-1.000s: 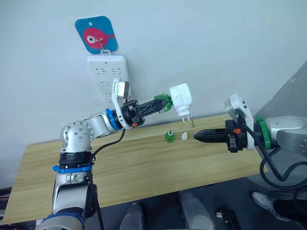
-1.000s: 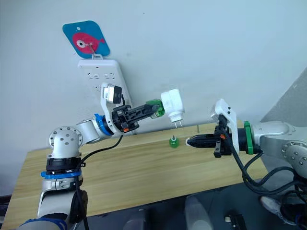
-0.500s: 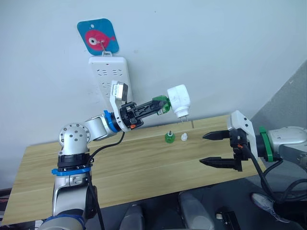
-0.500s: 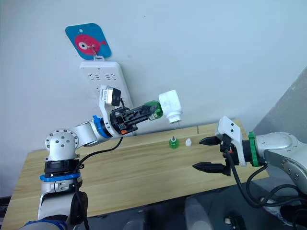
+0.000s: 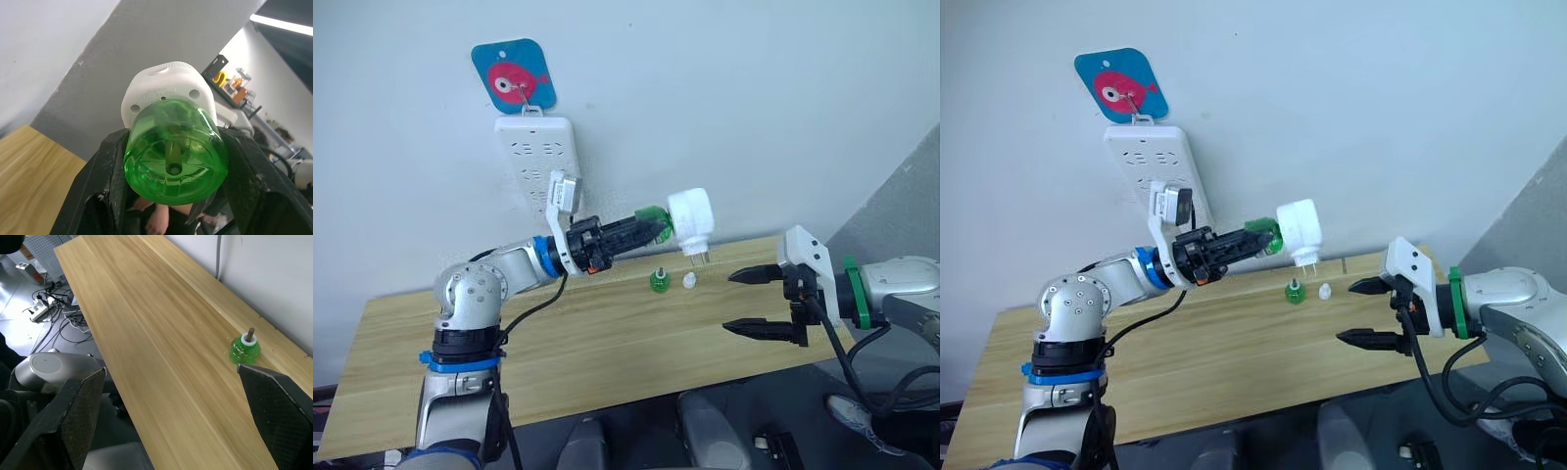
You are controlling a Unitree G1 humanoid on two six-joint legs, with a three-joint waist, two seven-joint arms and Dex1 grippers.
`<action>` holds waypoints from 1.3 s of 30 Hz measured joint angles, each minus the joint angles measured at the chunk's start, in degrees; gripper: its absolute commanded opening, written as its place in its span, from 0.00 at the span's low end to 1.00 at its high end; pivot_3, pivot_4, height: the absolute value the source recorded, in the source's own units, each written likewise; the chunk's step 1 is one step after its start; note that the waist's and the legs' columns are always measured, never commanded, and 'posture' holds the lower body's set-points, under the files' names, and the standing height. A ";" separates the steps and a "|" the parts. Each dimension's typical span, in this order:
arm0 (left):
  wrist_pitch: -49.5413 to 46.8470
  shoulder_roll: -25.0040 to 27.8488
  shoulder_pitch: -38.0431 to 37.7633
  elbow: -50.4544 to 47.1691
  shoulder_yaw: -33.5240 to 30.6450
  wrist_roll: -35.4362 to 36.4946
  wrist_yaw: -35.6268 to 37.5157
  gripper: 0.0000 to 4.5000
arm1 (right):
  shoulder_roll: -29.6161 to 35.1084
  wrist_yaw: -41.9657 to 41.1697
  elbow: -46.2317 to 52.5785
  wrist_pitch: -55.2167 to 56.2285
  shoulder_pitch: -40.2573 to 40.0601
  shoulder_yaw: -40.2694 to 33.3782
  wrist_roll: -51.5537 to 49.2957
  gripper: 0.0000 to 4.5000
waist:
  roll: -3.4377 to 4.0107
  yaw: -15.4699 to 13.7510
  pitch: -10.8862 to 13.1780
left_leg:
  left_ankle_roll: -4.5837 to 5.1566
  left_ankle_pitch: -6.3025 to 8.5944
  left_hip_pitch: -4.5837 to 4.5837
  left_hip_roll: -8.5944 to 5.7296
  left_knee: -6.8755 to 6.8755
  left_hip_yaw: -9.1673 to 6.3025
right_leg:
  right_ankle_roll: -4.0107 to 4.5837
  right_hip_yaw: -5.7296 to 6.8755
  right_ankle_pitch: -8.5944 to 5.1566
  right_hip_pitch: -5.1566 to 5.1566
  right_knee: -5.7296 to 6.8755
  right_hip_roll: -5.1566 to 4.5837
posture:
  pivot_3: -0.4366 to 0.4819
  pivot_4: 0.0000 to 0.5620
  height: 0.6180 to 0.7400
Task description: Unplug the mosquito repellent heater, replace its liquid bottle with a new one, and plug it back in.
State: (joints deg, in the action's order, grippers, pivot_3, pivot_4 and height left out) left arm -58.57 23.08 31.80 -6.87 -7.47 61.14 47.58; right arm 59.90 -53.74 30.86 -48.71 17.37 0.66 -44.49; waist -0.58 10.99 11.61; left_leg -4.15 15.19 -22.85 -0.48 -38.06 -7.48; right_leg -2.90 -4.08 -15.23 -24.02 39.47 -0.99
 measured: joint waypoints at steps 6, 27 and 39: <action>7.09 0.98 -0.90 -2.22 3.57 -6.16 4.55 0.51 | -0.19 -0.07 -0.01 0.00 0.00 0.00 0.51 1.00 | 0.00 0.01 0.00 | 0.02 0.01 0.00 0.00 0.00 0.01 | 0.00 0.00 0.00 0.01 -0.01 0.00 | 0.21 0.23 1.00; 39.81 -1.99 -10.55 -7.40 11.45 -29.48 7.06 0.51 | -2.29 1.40 -2.16 0.56 0.02 -0.04 5.00 1.00 | 0.04 0.03 -0.11 | 0.05 0.03 0.11 0.00 0.01 0.02 | 0.00 -0.02 0.00 0.15 -0.05 0.00 | 0.20 0.23 1.00; 78.95 -5.34 -13.37 4.47 13.23 -49.14 5.48 0.51 | -8.78 10.22 -8.79 -14.05 6.51 -6.66 -1.61 1.00 | 0.09 -0.01 -0.30 | 0.19 0.11 0.54 0.00 0.10 -0.04 | 0.00 0.00 0.01 0.74 -0.42 0.01 | 0.20 0.24 1.00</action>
State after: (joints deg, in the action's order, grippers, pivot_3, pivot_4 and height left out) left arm 20.38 17.74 18.42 -2.40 5.76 12.00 53.07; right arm 51.12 -43.52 22.07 -62.77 23.87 -6.00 -46.10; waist -0.50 10.99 11.31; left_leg -3.95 15.31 -22.31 -0.48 -37.96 -7.52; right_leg -2.90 -4.08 -15.22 -23.28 39.05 -0.98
